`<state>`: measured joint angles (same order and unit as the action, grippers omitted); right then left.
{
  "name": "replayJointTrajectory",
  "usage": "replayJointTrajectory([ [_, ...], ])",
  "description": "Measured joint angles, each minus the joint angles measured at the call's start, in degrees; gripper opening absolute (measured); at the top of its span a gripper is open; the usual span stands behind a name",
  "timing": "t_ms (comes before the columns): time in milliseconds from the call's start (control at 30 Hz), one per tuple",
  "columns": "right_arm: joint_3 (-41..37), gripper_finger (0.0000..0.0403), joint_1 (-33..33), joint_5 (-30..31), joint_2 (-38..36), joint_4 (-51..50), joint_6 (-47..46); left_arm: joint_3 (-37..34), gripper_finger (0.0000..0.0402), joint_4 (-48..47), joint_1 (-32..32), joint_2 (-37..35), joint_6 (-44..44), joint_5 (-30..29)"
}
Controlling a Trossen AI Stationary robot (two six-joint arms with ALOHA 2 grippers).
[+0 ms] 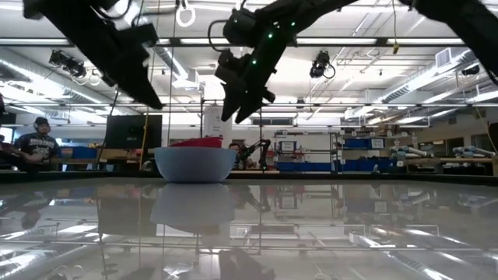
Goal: Nest bowls inside each other
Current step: Return to Home Position
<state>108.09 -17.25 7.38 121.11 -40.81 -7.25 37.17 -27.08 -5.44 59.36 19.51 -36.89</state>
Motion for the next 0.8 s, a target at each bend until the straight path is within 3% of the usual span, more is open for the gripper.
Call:
replayJointTrajectory([
  [167, -12.40, 0.0261, 4.94, 2.00, -8.85, 7.93, 0.39, 0.02, 0.0173, -0.12, -5.63, -7.20, 0.44, -4.10],
  [300, -27.21, 0.0261, 8.15, 2.55, -20.17, 18.75, -0.71, -0.31, 0.0173, 1.83, -8.98, -11.65, 0.89, -5.78],
  [400, -40.28, 0.0258, 11.88, 2.68, -29.23, 31.71, -1.48, -3.62, 0.0173, 11.39, -10.55, -11.53, 0.23, -5.61],
  [500, -51.31, 0.0254, 14.99, 1.98, -38.07, 44.21, 2.00, -9.20, 0.0173, 28.34, -11.54, -8.53, -4.80, -3.69],
  [633, -62.53, 0.0247, 16.76, 4.08, -48.62, 50.12, 2.50, -14.55, 0.0173, 49.53, -10.60, -4.97, -11.47, -0.71],
  [700, -66.90, 0.0244, 17.05, 4.99, -51.59, 51.34, 0.87, -15.04, 0.0173, 53.90, -8.96, -4.72, -14.91, 2.26],
  [800, -71.33, 0.0241, 16.71, 10.13, -55.28, 52.39, -2.18, -14.20, 0.0173, 52.29, -5.51, -5.31, -18.38, 4.03],
])
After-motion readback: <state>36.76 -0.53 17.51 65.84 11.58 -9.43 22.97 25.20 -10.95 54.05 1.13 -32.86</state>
